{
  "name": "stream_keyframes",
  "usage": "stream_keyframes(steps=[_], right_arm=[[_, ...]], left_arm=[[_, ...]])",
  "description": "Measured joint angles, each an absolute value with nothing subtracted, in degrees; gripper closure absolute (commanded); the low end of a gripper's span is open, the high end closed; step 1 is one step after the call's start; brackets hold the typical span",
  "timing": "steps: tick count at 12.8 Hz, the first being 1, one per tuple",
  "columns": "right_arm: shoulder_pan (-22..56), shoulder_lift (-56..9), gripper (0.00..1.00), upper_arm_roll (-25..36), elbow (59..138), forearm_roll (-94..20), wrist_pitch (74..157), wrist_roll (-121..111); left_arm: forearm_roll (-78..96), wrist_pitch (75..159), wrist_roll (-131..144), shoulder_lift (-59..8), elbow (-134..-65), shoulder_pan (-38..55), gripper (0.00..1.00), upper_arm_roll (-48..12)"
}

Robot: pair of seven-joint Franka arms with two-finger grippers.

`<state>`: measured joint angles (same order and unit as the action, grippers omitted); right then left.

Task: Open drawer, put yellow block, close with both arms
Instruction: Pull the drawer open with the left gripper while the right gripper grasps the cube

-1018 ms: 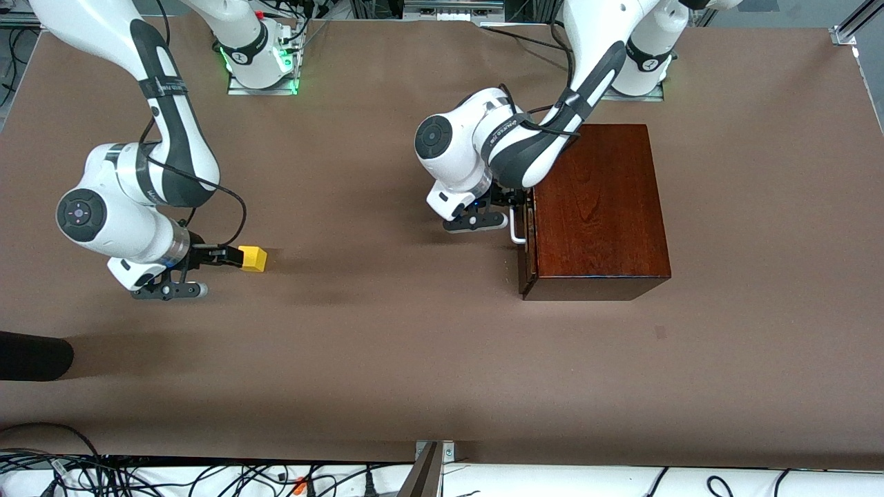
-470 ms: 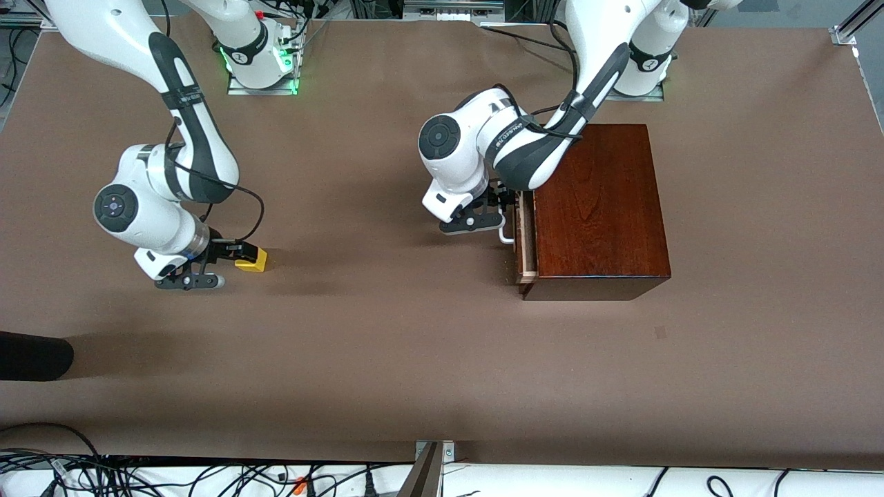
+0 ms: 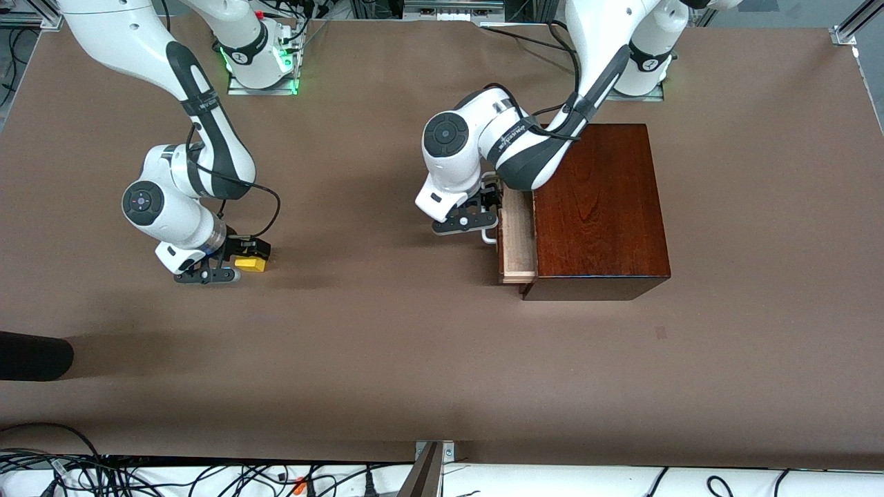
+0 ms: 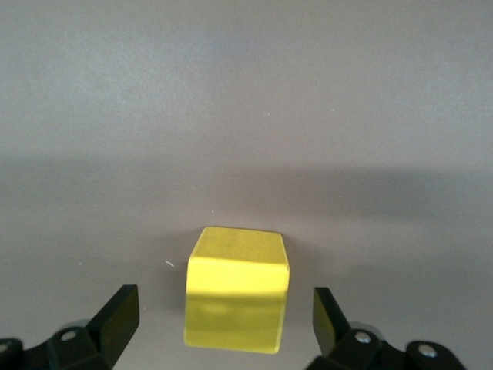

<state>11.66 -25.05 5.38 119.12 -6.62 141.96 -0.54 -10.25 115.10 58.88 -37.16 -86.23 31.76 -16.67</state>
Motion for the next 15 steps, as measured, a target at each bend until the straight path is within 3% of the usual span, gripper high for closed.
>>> stream_keyframes(steps=[3, 7, 11, 15], right_arm=[[11.65, -25.3, 0.28, 5.38, 119.4, -6.63, 142.21, -0.52], [11.65, -25.72, 0.37, 5.38, 119.44, -6.63, 142.35, -0.52], [11.65, -25.86, 0.67, 5.39, 119.43, -6.63, 142.45, -0.53], [11.66, -25.26, 0.72, 5.39, 118.4, -6.63, 142.51, -1.76]], left_arm=[[-10.0, 116.56, 58.89, -37.13, -86.59, 32.12, 0.0, -16.45], [-8.21, 119.36, 58.9, -37.2, -86.67, 32.45, 0.0, -16.42], [-7.13, 123.08, 59.02, -37.98, -85.61, 33.67, 0.0, -16.67], [-6.55, 119.84, 59.15, -38.09, -83.3, 33.86, 0.0, -17.22]])
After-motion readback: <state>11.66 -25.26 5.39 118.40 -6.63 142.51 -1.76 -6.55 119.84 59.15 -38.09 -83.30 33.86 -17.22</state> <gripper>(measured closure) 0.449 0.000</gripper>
